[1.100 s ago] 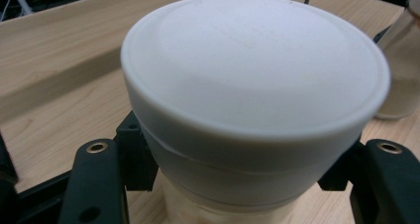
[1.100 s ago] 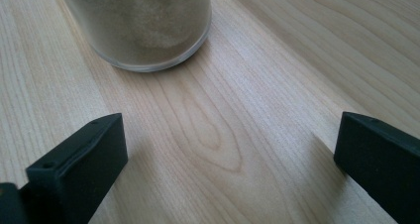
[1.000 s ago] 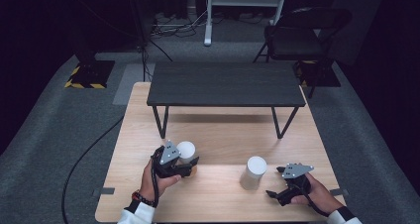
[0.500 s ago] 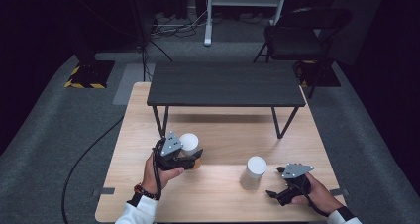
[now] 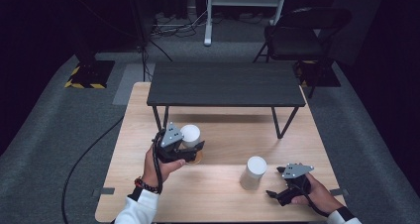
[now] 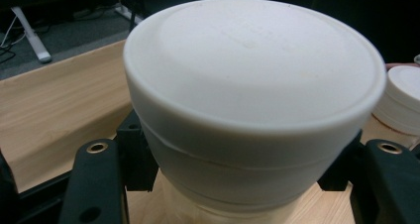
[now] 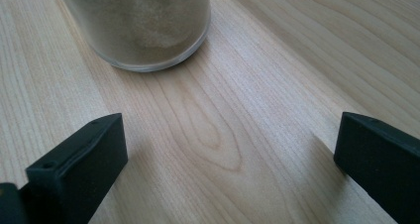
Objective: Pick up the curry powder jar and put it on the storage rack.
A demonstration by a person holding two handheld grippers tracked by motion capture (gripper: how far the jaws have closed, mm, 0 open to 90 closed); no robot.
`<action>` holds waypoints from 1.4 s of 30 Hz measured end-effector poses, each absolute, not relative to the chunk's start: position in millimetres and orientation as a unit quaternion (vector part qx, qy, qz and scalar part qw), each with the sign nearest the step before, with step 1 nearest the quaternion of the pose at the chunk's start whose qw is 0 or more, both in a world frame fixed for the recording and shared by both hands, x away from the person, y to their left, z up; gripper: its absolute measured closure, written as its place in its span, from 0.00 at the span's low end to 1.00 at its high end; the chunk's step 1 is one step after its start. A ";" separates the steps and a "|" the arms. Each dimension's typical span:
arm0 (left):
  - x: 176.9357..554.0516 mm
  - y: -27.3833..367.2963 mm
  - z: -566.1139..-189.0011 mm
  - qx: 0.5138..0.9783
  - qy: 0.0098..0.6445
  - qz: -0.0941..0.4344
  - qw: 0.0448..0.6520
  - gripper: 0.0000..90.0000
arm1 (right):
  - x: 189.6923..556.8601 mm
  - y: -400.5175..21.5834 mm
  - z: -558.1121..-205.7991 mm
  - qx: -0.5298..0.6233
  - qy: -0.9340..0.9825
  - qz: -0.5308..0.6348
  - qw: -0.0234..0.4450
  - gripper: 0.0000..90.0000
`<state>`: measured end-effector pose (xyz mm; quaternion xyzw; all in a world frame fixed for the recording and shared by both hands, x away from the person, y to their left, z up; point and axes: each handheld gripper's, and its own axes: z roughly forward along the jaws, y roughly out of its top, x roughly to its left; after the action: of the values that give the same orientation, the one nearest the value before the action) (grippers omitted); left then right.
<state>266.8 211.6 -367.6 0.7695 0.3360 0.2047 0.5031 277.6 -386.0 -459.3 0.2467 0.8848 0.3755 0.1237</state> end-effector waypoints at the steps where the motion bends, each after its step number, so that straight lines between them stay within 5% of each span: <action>1: 267.7 211.8 -365.6 0.769 0.335 0.204 0.505 0.38 | 277.6 -386.0 -459.2 0.247 0.885 0.375 0.124 0.00; 42: 311.3 193.5 -280.9 0.746 0.324 0.235 0.532 0.38 | 277.4 -386.1 -459.3 0.247 0.885 0.376 0.124 0.00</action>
<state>311.3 193.5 -280.9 0.7464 0.3237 0.2350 0.5318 277.4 -386.1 -459.3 0.2470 0.8847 0.3755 0.1238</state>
